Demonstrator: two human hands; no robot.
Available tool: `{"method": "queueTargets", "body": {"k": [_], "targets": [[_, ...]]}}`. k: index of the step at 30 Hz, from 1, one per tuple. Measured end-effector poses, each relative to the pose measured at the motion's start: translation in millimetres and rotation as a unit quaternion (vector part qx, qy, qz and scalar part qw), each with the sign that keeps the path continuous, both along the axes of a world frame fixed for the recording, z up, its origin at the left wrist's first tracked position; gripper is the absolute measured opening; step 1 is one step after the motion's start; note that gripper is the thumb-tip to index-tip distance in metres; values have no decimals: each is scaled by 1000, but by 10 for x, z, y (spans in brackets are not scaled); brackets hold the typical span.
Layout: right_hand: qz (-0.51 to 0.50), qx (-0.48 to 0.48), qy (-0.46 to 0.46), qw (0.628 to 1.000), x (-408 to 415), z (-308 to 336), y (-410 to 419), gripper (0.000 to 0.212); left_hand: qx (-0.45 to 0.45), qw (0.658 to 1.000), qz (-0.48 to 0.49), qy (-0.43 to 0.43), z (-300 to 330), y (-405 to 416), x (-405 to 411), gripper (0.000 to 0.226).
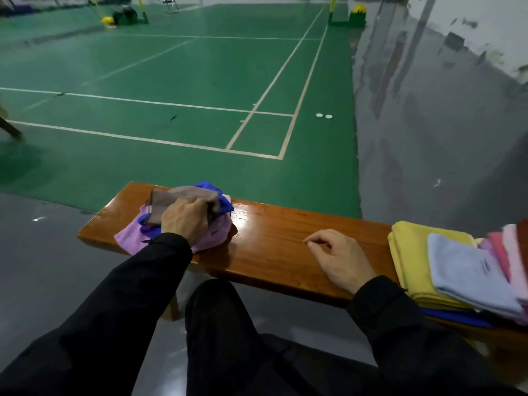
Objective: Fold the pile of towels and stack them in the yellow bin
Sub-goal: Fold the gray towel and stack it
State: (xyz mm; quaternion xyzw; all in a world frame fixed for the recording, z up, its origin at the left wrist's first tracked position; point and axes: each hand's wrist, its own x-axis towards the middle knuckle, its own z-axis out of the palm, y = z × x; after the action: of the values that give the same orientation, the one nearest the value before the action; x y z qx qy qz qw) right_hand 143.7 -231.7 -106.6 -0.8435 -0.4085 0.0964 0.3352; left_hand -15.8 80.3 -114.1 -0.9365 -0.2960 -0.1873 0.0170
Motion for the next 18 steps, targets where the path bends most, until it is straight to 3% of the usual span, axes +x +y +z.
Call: {"method": "queueTargets", "body": {"k": [2, 5, 8, 10, 12, 15, 16, 18], "targets": [[-5, 35, 7, 999, -34, 109, 19, 14, -3, 996, 11, -93, 241, -75, 18, 21], [-12, 143, 39, 989, -175, 370, 101, 18, -54, 971, -11, -234, 698, -387, 111, 16], [57, 222, 156, 961, -355, 686, 231, 52, -137, 937, -109, -302, 1045, -840, 274, 24], [103, 233, 246, 935, -448, 829, 293, 73, -226, 917, -178, -276, 1145, -1078, 417, 30], [81, 246, 253, 932, -455, 848, 302, 81, -385, 858, -230, -249, 1167, -1259, 551, 33], [18, 238, 193, 952, -330, 799, 159, 83, -634, 699, -234, -234, 1160, -1515, 647, 20], [8, 223, 168, 960, -279, 796, 89, 80, -653, 687, -229, -222, 1129, -1565, 680, 21], [2, 192, 120, 974, -184, 787, -52, 66, -642, 702, -219, -217, 1080, -1654, 747, 26]]}}
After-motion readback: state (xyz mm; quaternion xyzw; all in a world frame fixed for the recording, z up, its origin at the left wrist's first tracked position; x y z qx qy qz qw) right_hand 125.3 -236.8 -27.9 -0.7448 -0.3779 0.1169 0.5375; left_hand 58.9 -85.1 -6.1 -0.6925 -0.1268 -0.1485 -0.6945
